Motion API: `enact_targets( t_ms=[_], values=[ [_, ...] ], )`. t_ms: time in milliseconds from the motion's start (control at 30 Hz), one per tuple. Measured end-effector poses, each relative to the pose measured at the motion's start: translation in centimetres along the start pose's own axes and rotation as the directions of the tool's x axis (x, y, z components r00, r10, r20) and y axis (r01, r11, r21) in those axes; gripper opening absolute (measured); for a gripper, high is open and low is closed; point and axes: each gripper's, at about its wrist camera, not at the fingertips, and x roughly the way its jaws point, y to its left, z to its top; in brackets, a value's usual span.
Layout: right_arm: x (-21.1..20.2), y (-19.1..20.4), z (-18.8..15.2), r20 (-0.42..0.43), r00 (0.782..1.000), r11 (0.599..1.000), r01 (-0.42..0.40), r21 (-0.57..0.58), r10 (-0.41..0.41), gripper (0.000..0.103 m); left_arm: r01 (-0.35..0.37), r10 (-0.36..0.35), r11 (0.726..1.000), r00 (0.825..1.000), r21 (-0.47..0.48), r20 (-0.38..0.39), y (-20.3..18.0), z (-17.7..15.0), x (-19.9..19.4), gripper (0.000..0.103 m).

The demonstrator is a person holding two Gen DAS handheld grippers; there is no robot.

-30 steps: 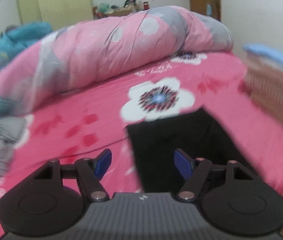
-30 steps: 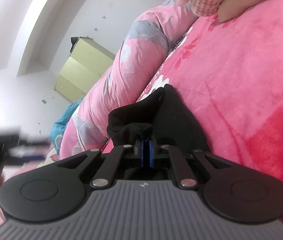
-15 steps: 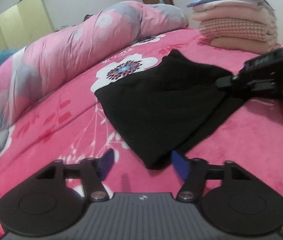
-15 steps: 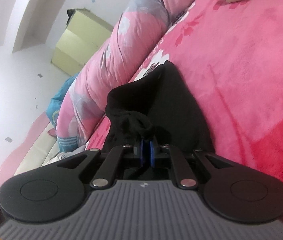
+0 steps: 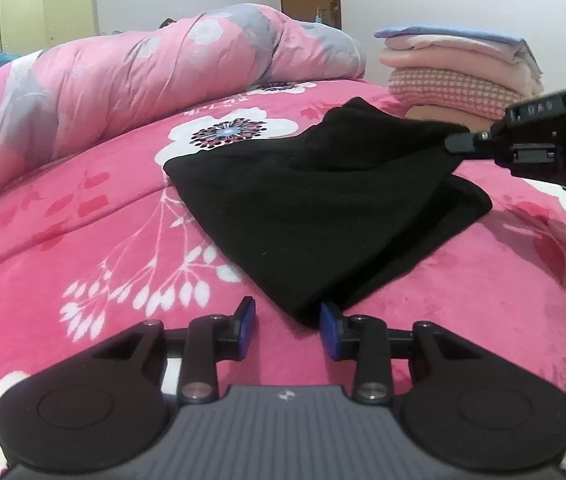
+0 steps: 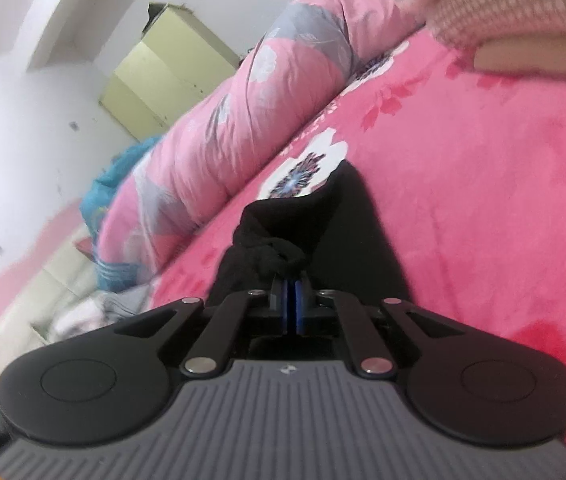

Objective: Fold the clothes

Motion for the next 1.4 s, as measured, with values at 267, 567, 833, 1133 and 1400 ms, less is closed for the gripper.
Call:
enact_targets(
  t_ms=[267,567,833,1133,1400],
  values=[
    [-0.8,-1.1,0.3,-0.118,0.987,0.988,0.092,-0.126,-0.107,0.02,0.027,-0.025,1.0,0.995,-0.015,0.096,1.6,1.4,-2.1,0.058],
    [4.9,-1.3,6.1,-0.186,0.981,0.998,0.037,-0.058,-0.048,0.051,0.1,-0.1,0.995,0.982,0.01,0.159,0.4,4.4,2.8,0.058],
    [14.3,-2.4,11.5,-0.306,0.951,0.994,-0.013,0.109,0.046,0.052,0.201,-0.196,0.978,0.976,-0.05,0.093,0.9,3.1,6.5,0.064],
    [19.7,-2.3,11.5,-0.407,0.913,0.996,0.028,0.082,0.008,0.049,0.264,-0.254,0.961,0.961,-0.085,0.111,1.3,2.5,6.8,0.074],
    [21.1,0.8,12.0,-0.369,0.928,0.993,0.013,-0.121,-0.057,0.005,0.257,-0.247,0.963,0.962,-0.083,0.113,0.9,2.6,6.6,0.074]
  ],
)
